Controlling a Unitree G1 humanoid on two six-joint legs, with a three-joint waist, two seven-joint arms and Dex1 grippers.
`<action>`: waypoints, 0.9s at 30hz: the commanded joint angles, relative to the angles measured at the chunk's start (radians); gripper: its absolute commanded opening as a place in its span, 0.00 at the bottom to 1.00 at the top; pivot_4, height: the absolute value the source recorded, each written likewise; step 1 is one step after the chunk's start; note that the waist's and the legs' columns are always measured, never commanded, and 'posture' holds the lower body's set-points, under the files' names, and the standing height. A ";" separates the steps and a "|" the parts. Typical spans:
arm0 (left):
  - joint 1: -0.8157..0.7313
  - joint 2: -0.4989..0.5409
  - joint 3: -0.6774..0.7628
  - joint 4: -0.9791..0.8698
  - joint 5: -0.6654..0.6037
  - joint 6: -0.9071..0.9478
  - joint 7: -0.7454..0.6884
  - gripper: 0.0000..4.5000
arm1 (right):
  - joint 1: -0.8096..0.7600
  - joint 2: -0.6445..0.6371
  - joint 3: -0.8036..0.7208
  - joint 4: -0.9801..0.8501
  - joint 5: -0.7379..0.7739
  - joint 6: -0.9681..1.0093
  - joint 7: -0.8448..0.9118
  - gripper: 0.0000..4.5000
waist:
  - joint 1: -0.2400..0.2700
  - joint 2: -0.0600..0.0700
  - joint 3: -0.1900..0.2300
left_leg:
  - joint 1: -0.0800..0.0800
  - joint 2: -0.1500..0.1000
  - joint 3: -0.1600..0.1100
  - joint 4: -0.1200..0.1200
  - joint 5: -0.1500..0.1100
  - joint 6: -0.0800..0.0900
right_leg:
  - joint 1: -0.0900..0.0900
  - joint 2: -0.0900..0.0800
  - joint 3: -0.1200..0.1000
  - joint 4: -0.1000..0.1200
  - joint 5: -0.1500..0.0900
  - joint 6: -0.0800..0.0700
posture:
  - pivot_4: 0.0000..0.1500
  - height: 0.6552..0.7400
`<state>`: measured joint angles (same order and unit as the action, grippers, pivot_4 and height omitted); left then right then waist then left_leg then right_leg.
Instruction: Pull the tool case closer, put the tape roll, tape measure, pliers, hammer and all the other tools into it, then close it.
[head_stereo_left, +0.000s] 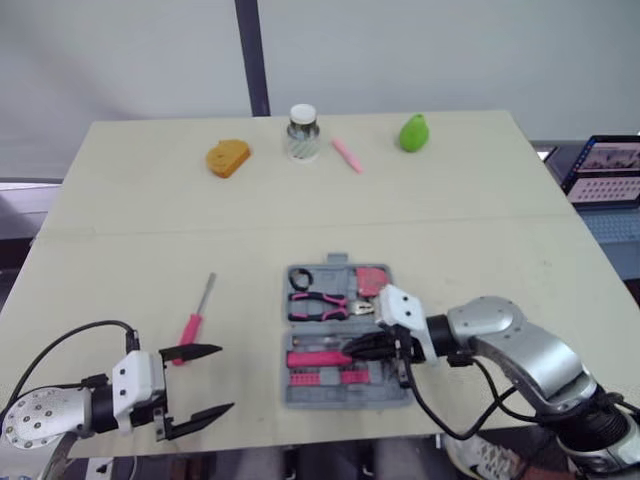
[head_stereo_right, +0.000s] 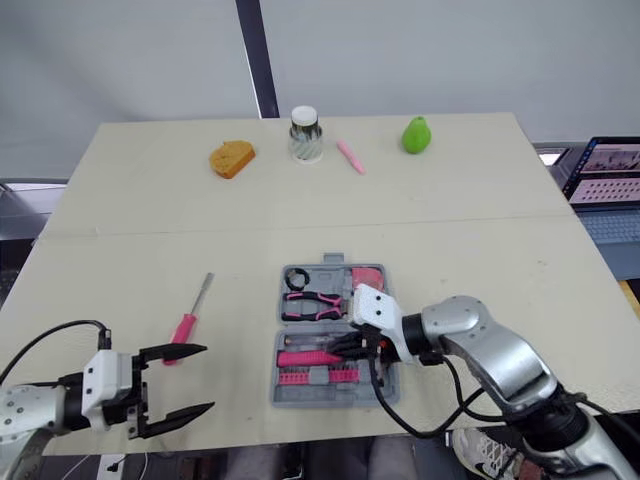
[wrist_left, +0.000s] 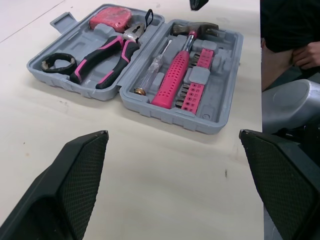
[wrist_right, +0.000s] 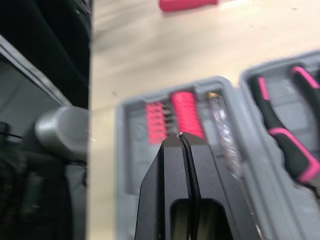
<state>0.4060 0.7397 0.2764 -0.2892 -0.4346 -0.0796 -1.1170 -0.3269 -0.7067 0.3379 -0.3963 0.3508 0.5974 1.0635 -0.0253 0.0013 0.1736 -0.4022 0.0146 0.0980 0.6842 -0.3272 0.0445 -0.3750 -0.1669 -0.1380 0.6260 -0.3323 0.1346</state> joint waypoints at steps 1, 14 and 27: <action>0.000 -0.005 0.000 0.009 0.001 -0.021 -0.008 1.00 | -0.003 0.020 0.029 0.103 -0.071 -0.170 0.033 0.01 | 0.000 0.000 0.000 | 0.000 0.000 0.000 0.000 0.000 0.000 | 0.000 0.000 0.000 0.000 0.000 0.000 | 1.00 0.47; 0.003 -0.003 -0.005 0.003 0.005 -0.026 0.001 1.00 | -0.020 0.052 0.085 0.262 -0.183 -0.352 0.098 0.01 | 0.000 0.000 0.000 | 0.000 0.000 0.000 0.000 0.000 0.000 | 0.000 0.000 0.000 0.000 0.000 0.000 | 1.00 0.47; 0.015 -0.004 -0.009 -0.019 0.006 -0.018 0.009 1.00 | -0.016 0.070 0.097 0.294 -0.225 -0.359 0.110 0.01 | 0.000 0.000 0.000 | 0.000 0.000 -0.001 0.001 0.000 0.000 | 0.000 0.000 0.000 0.000 0.000 0.000 | 1.00 0.47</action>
<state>0.4092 0.7397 0.2641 -0.2743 -0.4281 -0.0892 -1.1128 -0.3451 -0.6432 0.4276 -0.0910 0.1338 0.2531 1.1589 -0.0251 0.0011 0.1737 -0.4020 0.0148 0.0973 0.6848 -0.3271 0.0445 -0.3747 -0.1666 -0.1382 0.6264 -0.3323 0.1346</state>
